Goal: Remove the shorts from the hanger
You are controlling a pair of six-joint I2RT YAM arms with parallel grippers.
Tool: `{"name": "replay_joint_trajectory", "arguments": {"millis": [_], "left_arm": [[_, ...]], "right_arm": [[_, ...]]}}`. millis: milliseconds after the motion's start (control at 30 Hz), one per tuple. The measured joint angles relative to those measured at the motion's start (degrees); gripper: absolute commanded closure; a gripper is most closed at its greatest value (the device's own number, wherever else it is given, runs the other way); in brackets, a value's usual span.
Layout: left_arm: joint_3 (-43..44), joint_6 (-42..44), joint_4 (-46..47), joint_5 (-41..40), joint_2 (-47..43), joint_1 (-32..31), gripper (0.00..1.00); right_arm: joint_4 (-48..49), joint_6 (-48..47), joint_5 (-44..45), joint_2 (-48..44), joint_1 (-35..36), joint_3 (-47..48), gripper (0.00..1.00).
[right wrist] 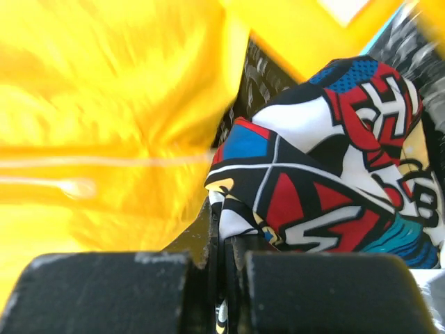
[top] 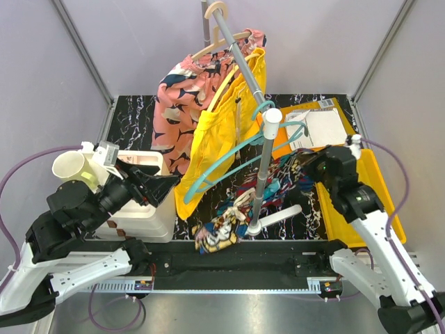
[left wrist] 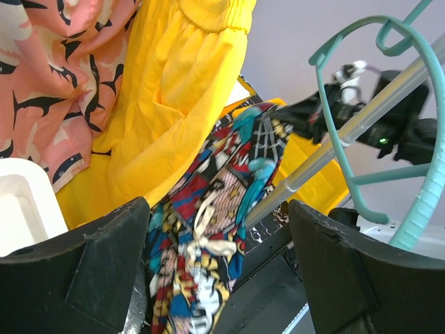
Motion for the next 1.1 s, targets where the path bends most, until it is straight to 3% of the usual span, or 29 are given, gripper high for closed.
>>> {"name": "replay_joint_trajectory", "arguments": {"millis": [200,433,633,867,1100], "left_arm": [[0.00,0.11,1.57,0.85,-0.02,0.00,0.15],[-0.31,0.09,1.97,1.73,-0.92,0.00,0.15],[-0.31,0.07,1.97,1.75,-1.66,0.00,0.15],[-0.31,0.04,1.95,1.77,-1.60,0.00,0.15],[-0.24,0.09,1.95,1.75,-0.98,0.00,0.15]], "right_arm": [[-12.11,-5.99,12.61,-1.27,-1.38,14.95,1.00],[-17.90,-15.02,23.52,2.99,-6.14,28.44,1.00],[-18.27,-22.38,26.32,11.65,-12.44,43.65,1.00],[-16.41,-31.61,31.58,19.93,-14.32,60.41,1.00],[-13.40,-40.30,38.16,19.61,-14.51,63.17,1.00]]}}
